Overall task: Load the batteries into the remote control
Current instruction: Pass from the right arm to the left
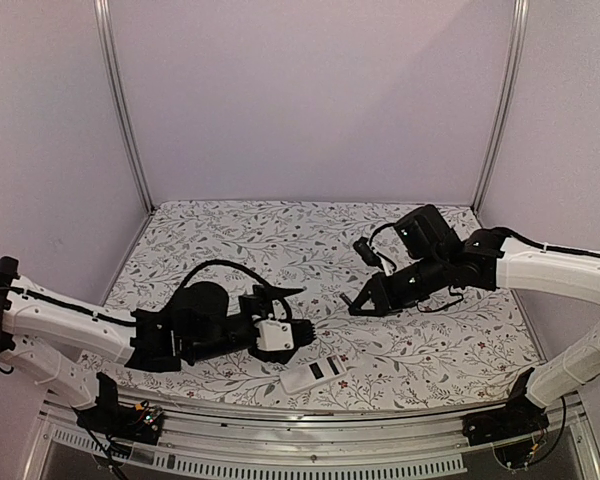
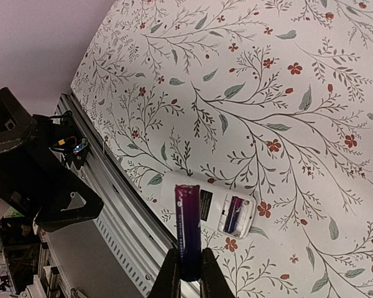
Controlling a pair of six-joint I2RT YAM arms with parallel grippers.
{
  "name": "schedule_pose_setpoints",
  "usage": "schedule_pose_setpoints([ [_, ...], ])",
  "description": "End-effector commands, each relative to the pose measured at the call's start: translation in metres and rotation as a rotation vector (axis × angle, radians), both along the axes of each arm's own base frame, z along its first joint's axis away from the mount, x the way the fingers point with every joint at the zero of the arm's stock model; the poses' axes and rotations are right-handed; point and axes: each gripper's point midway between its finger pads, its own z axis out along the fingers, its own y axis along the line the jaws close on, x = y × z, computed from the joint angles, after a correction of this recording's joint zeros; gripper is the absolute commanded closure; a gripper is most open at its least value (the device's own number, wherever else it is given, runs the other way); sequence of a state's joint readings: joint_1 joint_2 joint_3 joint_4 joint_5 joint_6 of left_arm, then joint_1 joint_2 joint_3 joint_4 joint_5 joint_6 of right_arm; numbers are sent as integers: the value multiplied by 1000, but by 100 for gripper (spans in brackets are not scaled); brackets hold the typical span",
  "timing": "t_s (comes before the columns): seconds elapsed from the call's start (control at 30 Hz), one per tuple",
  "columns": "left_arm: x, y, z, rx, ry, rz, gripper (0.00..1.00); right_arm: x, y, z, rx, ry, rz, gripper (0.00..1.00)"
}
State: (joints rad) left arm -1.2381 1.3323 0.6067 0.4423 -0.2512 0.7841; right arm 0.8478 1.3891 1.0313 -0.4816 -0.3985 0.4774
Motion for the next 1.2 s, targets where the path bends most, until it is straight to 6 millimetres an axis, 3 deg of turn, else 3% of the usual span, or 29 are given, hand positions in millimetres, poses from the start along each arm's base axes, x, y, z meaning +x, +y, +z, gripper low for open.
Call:
schedule_pose_setpoints([
  [0.0, 6, -5, 12, -67, -5, -37, 15, 2, 1, -2, 7, 4, 0, 100],
  [0.2, 7, -1, -6, -63, 58, -5, 16, -2, 5, -11, -1, 26, 38, 100],
  [0.37, 10, 9, -7, -130, 94, 59, 17, -5, 6, -16, -14, 54, 50, 100],
  [0.53, 15, 11, 3, -251, 253, 158, 20, -4, 5, -16, -27, 61, 38, 100],
  [0.77, -2, 18, 8, -318, 371, 211, 21, 0, 1, -16, -18, 54, -11, 100],
  [1.03, -4, 27, 53, -581, 571, 243, 20, 2, -9, -14, 18, 69, -120, 100],
  [1.17, -7, 18, 45, -613, 680, 249, 20, 0, -9, -10, 26, 80, -125, 100],
])
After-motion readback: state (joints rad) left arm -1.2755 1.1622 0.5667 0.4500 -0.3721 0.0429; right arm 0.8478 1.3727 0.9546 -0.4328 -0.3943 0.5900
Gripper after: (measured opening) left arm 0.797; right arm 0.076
